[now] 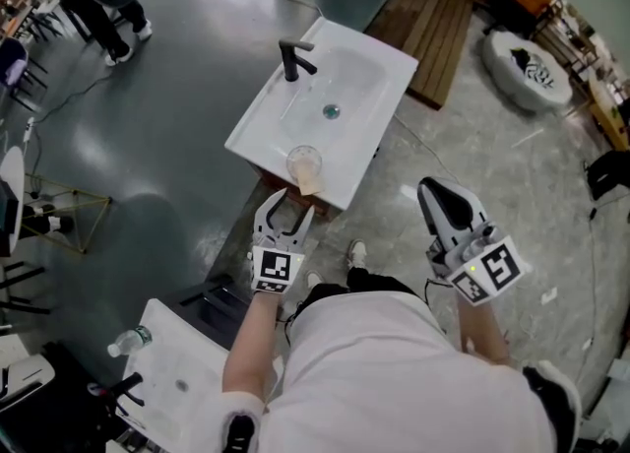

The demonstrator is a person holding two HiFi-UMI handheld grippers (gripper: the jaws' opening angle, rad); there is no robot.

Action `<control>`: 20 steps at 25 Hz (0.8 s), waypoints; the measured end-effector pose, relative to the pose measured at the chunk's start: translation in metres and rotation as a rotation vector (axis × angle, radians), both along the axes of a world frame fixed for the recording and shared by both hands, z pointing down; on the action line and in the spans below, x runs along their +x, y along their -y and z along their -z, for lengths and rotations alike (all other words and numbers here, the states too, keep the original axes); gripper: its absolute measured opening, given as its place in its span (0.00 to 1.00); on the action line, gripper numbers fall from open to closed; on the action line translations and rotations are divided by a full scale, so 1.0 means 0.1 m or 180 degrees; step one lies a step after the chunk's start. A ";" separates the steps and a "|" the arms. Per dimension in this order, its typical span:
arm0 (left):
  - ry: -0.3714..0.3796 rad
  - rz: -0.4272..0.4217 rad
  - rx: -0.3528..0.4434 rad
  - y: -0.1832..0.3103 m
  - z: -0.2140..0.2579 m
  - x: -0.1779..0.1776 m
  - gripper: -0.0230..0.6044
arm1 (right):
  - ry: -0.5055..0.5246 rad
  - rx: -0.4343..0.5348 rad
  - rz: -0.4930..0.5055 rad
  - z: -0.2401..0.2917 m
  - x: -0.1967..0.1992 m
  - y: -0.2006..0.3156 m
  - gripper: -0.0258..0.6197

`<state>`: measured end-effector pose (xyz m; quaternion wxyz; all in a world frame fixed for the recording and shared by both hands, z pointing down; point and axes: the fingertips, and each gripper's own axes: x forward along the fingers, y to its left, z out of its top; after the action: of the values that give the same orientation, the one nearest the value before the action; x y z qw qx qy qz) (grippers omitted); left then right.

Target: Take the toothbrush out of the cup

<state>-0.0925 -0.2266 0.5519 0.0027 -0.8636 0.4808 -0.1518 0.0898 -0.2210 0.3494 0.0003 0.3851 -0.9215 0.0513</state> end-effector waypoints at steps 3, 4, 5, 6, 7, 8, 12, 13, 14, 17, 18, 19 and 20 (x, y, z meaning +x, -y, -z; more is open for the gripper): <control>0.0158 -0.0016 -0.0077 0.19 -0.16 0.04 0.40 | 0.0001 -0.0015 -0.0040 -0.01 0.10 0.06 0.11; 0.0196 -0.0021 -0.0098 0.23 -0.21 0.05 0.40 | -0.0010 -0.0017 -0.0047 -0.01 0.13 0.07 0.11; 0.0223 -0.0026 -0.0118 0.27 -0.25 0.05 0.40 | -0.0021 -0.0021 -0.0058 -0.01 0.15 0.07 0.11; 0.0244 -0.0033 -0.0136 0.30 -0.29 0.06 0.40 | -0.0030 -0.0030 -0.0075 -0.02 0.18 0.08 0.11; 0.0266 -0.0045 -0.0152 0.32 -0.32 0.07 0.40 | -0.0035 -0.0041 -0.0097 -0.03 0.22 0.09 0.11; 0.0289 -0.0066 -0.0166 0.34 -0.35 0.09 0.40 | -0.0039 -0.0055 -0.0123 -0.04 0.26 0.10 0.11; 0.0363 -0.0182 -0.0200 0.36 -0.49 0.20 0.40 | -0.0048 -0.0111 -0.0220 -0.10 0.40 0.13 0.11; 0.0385 -0.0201 -0.0219 0.36 -0.53 0.22 0.40 | -0.0046 -0.0121 -0.0238 -0.11 0.42 0.14 0.11; 0.0406 -0.0214 -0.0240 0.37 -0.58 0.24 0.40 | -0.0044 -0.0129 -0.0254 -0.12 0.45 0.15 0.11; 0.0423 -0.0183 -0.0234 0.41 -0.63 0.27 0.37 | -0.0042 -0.0153 -0.0290 -0.17 0.49 0.16 0.11; 0.0413 -0.0160 -0.0205 0.42 -0.62 0.27 0.31 | -0.0042 -0.0158 -0.0300 -0.17 0.51 0.16 0.11; 0.0406 -0.0139 -0.0177 0.43 -0.61 0.26 0.24 | -0.0041 -0.0162 -0.0310 -0.17 0.52 0.16 0.11; 0.0402 -0.0123 -0.0153 0.44 -0.59 0.25 0.20 | -0.0039 -0.0164 -0.0320 -0.17 0.53 0.17 0.11</control>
<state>-0.0670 -0.2705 0.6107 0.0152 -0.8612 0.4591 -0.2175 0.1432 -0.2377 0.3663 0.0133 0.4310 -0.8993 0.0725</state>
